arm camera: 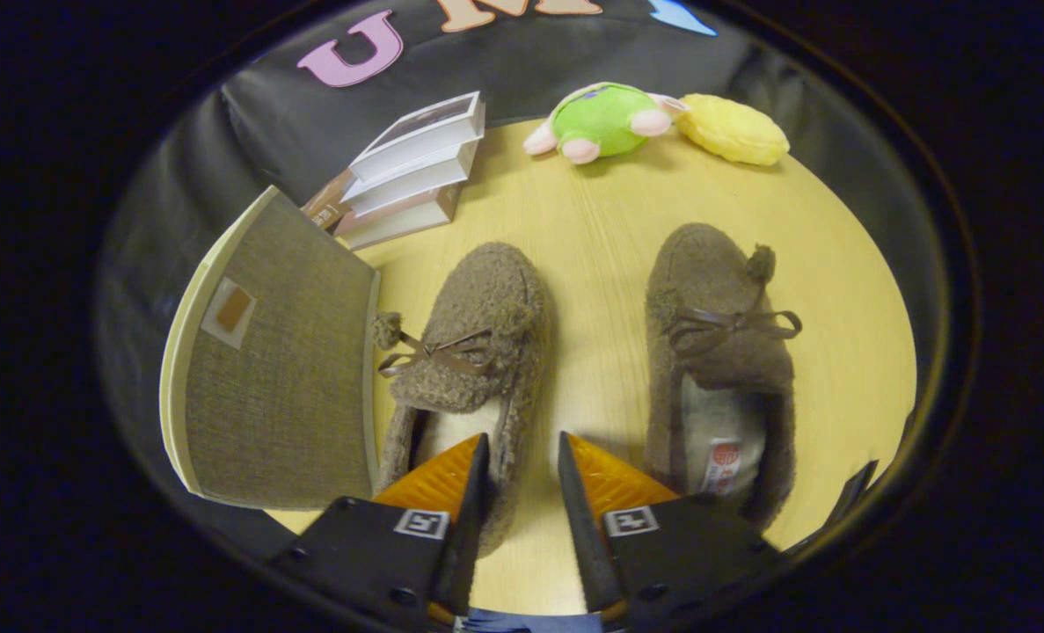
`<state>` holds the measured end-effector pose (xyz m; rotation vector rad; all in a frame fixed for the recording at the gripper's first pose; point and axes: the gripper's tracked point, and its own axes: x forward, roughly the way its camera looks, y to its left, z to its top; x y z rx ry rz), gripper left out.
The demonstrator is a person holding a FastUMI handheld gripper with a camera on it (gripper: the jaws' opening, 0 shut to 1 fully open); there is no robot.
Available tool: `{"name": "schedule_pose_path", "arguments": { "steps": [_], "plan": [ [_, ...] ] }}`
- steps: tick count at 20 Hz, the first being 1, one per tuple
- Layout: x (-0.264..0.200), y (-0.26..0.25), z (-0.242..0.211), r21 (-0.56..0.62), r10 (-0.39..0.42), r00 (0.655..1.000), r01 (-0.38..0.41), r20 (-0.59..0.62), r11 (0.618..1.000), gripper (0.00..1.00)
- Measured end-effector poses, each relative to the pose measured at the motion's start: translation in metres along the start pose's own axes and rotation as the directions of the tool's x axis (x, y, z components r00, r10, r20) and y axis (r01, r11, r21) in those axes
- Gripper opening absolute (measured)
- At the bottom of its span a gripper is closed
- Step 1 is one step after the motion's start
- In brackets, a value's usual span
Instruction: Open the storage box then place both shoes into the box .Put the left shoe in first, then the right shoe, with the right side of both shoes facing outward in a uniform manner.
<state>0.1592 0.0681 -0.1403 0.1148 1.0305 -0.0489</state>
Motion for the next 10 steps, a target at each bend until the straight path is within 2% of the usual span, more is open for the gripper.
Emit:
{"name": "schedule_pose_path", "arguments": {
  "steps": [2, 4, 6, 10],
  "plan": [
    [0.0018, 0.0018, -0.0015, 0.014, 0.006, 1.0, -0.006, -0.005, 1.0, 0.24],
    [0.0031, 0.0037, -0.0024, 0.003, 0.004, 1.0, -0.004, -0.006, 1.0, 0.24],
    [0.0026, 0.0056, -0.0018, 0.025, 0.001, 1.0, -0.001, -0.003, 1.0, 0.1],
    [0.002, 0.0058, -0.0016, 0.003, -0.008, 1.0, 0.008, 0.012, 1.0, 0.1]
  ]
}}
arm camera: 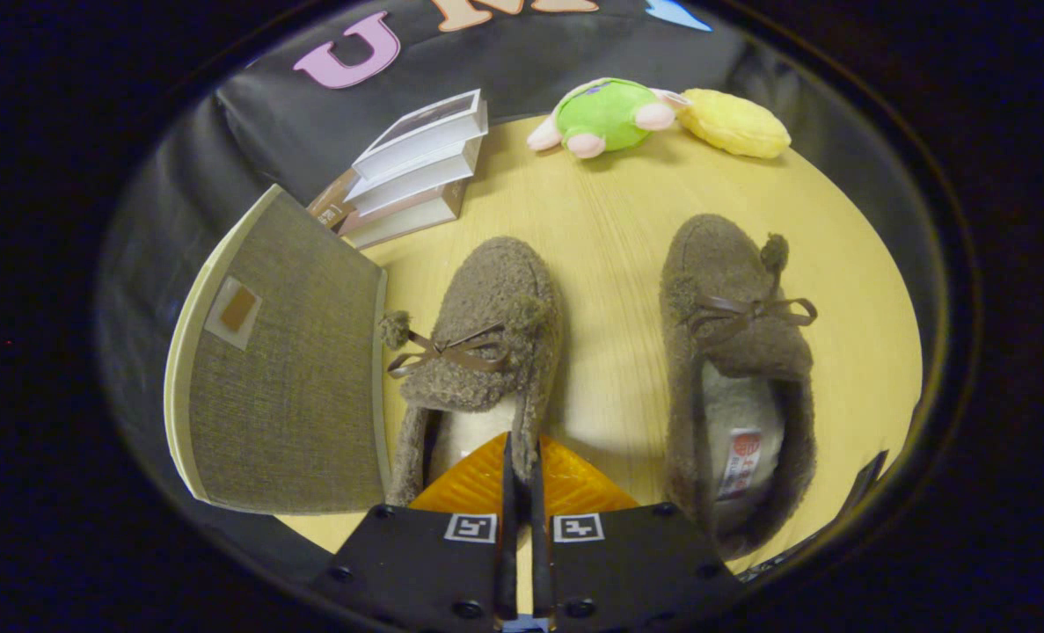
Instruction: Open the storage box then place both shoes into the box .Put the left shoe in first, then the right shoe, with the right side of both shoes facing outward in a uniform manner.
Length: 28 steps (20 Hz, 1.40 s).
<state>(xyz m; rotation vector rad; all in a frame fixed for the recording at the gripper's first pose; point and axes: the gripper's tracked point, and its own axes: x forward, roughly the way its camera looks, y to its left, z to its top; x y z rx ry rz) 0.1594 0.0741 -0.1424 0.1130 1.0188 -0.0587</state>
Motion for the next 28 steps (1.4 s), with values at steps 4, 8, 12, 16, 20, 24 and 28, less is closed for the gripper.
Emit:
{"name": "schedule_pose_path", "arguments": {
  "steps": [4, 8, 12, 16, 20, 24, 28],
  "plan": [
    [0.0, 0.003, 0.002, 0.032, 0.018, 1.0, -0.019, 0.017, 0.999, 0.09],
    [-0.005, 0.009, 0.005, 0.031, 0.049, 0.996, -0.052, 0.068, 0.998, 0.05],
    [-0.022, 0.031, 0.01, 0.057, 0.127, 0.988, -0.132, 0.085, 0.99, 0.05],
    [-0.039, 0.04, 0.023, 0.067, 0.152, 0.98, -0.161, 0.128, 0.985, 0.05],
    [-0.066, 0.057, 0.042, 0.072, 0.202, 0.964, -0.217, 0.174, 0.974, 0.05],
    [-0.104, 0.082, 0.065, 0.068, 0.271, 0.934, -0.294, 0.234, 0.953, 0.05],
    [-0.145, 0.111, 0.087, 0.051, 0.345, 0.891, -0.376, 0.296, 0.925, 0.05]
  ]
}}
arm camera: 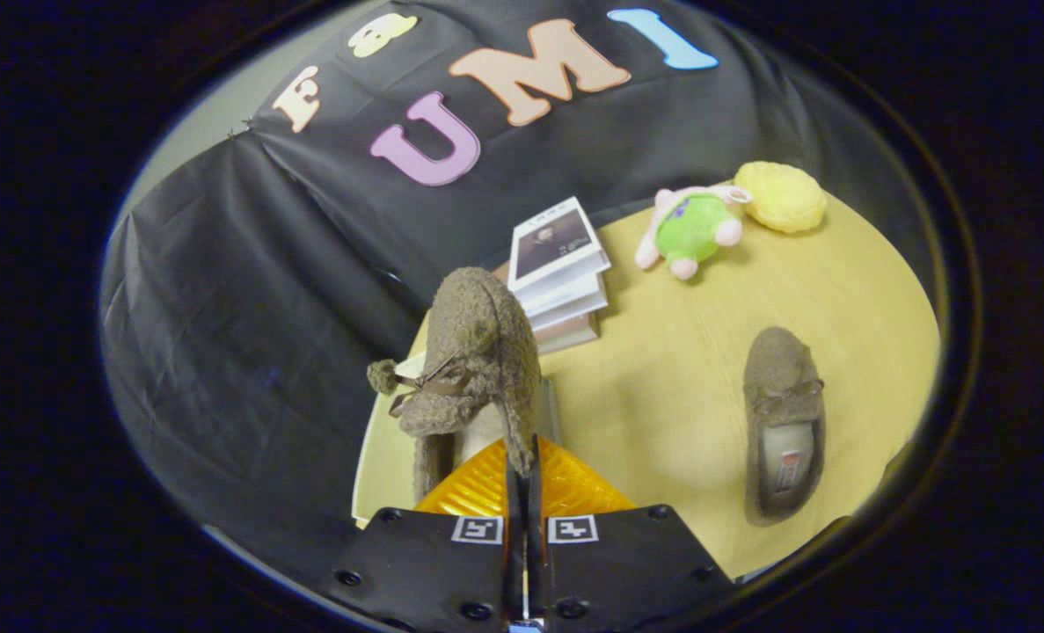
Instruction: Open the storage box then place both shoes into the box .Put the left shoe in first, then the right shoe, with the right side of both shoes facing outward in a uniform manner.
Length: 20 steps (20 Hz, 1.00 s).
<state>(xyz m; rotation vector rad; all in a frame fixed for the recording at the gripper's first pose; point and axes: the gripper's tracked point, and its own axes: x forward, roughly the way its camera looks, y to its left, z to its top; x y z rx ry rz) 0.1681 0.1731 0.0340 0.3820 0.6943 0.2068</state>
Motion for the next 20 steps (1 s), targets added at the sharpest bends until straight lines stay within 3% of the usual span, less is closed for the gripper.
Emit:
{"name": "schedule_pose_path", "arguments": {
  "steps": [5, 10, 16, 20],
  "plan": [
    [-0.006, 0.044, 0.006, 0.0, 0.086, 0.996, -0.086, 0.008, 0.996, 0.05],
    [0.021, 0.088, -0.018, 0.066, 0.175, 0.983, -0.171, -0.062, 0.983, 0.05],
    [0.081, 0.1, -0.058, 0.122, 0.119, 0.979, -0.099, -0.166, 0.988, 0.05],
    [0.111, 0.093, -0.084, 0.1, 0.037, 0.974, -0.015, -0.224, 0.995, 0.05]
  ]
}}
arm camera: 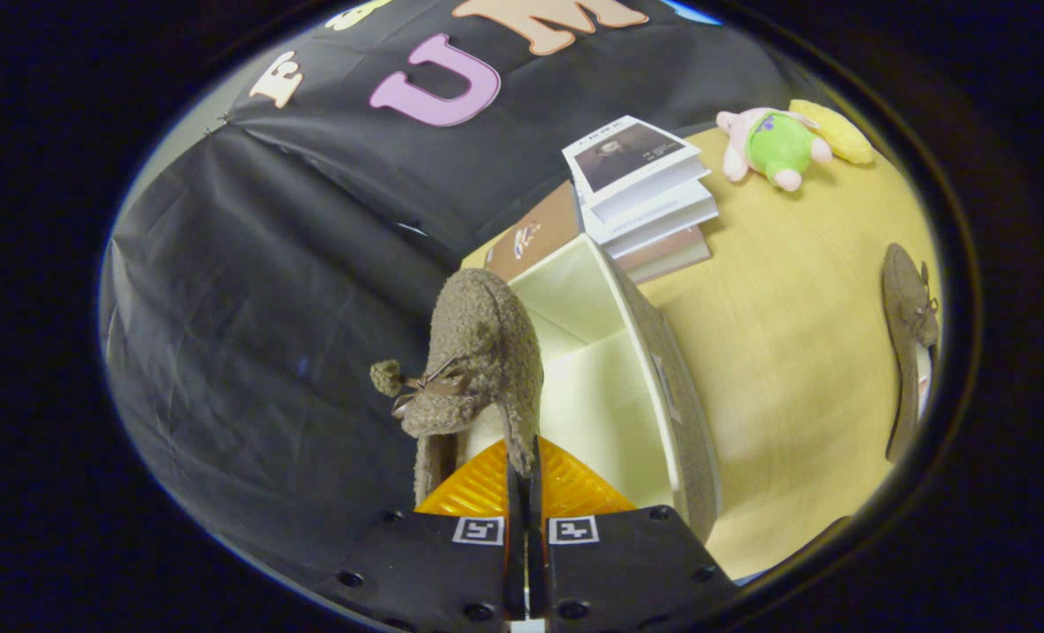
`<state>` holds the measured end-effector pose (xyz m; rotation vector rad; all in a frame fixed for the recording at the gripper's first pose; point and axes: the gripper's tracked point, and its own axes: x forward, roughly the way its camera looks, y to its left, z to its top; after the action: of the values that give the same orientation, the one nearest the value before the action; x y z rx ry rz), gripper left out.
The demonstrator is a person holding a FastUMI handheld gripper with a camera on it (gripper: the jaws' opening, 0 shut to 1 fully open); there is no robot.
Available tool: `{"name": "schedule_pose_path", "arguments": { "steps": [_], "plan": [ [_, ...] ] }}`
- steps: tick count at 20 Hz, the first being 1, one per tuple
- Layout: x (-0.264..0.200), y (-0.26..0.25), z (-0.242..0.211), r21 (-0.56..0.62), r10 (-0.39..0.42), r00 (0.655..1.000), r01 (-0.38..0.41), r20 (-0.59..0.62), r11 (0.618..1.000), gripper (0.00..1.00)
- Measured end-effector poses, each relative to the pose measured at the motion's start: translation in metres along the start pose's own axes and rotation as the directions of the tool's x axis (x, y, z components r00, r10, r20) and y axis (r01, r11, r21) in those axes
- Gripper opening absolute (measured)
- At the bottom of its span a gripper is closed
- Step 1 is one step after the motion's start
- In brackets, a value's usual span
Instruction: Open the storage box then place both shoes into the box .Put the left shoe in first, then the right shoe, with the right side of both shoes facing outward in a uniform manner.
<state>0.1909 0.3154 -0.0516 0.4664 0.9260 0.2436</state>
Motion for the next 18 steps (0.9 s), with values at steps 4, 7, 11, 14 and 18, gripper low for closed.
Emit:
{"name": "schedule_pose_path", "arguments": {
  "steps": [4, 7, 11, 14, 18],
  "plan": [
    [0.028, -0.007, -0.014, 0.009, -0.065, 0.997, 0.066, -0.048, 0.998, 0.05],
    [0.041, -0.011, -0.028, 0.001, -0.111, 0.989, 0.111, -0.094, 0.994, 0.05],
    [0.049, -0.012, -0.03, -0.004, -0.129, 0.987, 0.129, -0.092, 0.992, 0.06],
    [0.044, 0.0, -0.033, 0.023, -0.062, 0.991, 0.065, -0.116, 0.998, 0.17],
    [0.026, 0.032, -0.033, 0.047, 0.08, 0.989, -0.075, -0.124, 0.996, 0.44]
  ]
}}
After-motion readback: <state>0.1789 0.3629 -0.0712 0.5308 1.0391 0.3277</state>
